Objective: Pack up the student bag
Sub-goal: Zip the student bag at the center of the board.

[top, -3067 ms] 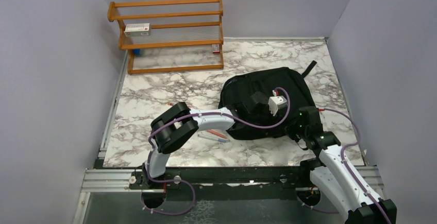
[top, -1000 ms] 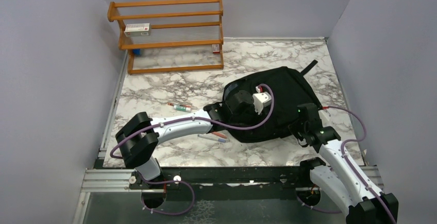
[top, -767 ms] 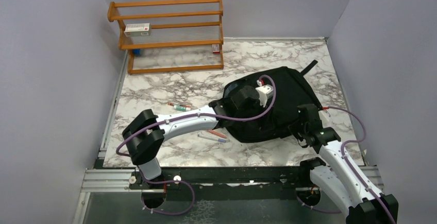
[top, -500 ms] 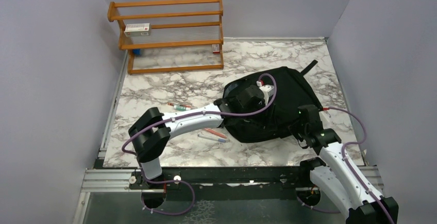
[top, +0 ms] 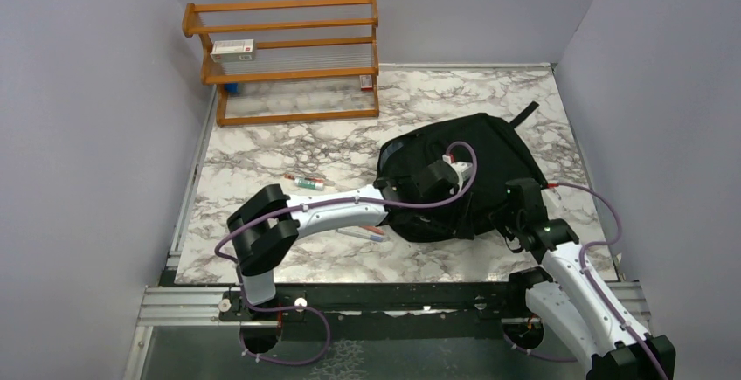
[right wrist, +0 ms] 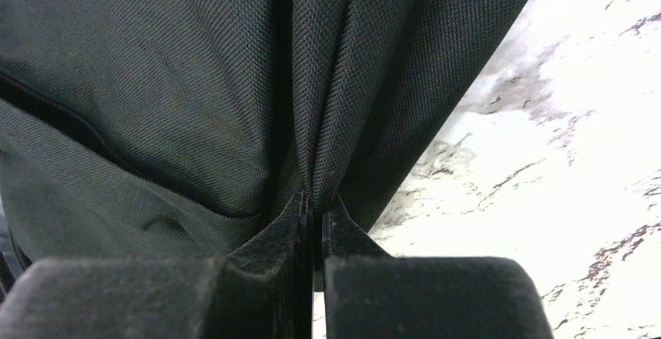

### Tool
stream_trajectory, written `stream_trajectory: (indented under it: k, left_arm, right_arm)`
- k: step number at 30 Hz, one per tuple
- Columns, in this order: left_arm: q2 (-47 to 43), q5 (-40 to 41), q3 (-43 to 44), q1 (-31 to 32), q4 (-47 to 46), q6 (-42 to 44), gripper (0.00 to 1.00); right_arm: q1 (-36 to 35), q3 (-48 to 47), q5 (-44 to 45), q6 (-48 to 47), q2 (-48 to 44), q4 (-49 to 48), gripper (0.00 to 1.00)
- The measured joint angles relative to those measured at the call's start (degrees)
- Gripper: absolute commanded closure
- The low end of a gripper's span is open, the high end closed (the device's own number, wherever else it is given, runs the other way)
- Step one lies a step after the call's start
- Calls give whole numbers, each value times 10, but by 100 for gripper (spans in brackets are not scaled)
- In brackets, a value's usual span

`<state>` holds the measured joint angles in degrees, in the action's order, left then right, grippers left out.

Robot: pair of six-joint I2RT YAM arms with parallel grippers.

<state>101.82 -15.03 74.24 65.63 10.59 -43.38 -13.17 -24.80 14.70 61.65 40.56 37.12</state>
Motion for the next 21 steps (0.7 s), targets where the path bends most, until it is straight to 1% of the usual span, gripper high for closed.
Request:
stream_trajectory:
  k: [12, 21]
  left_arm:
    - [24, -6, 0, 9, 2, -2, 45]
    - [63, -6, 24, 7, 17, 6, 45]
  right_arm:
    - [0, 1, 0, 0, -2, 0, 99]
    - [0, 1, 0, 0, -7, 0, 99]
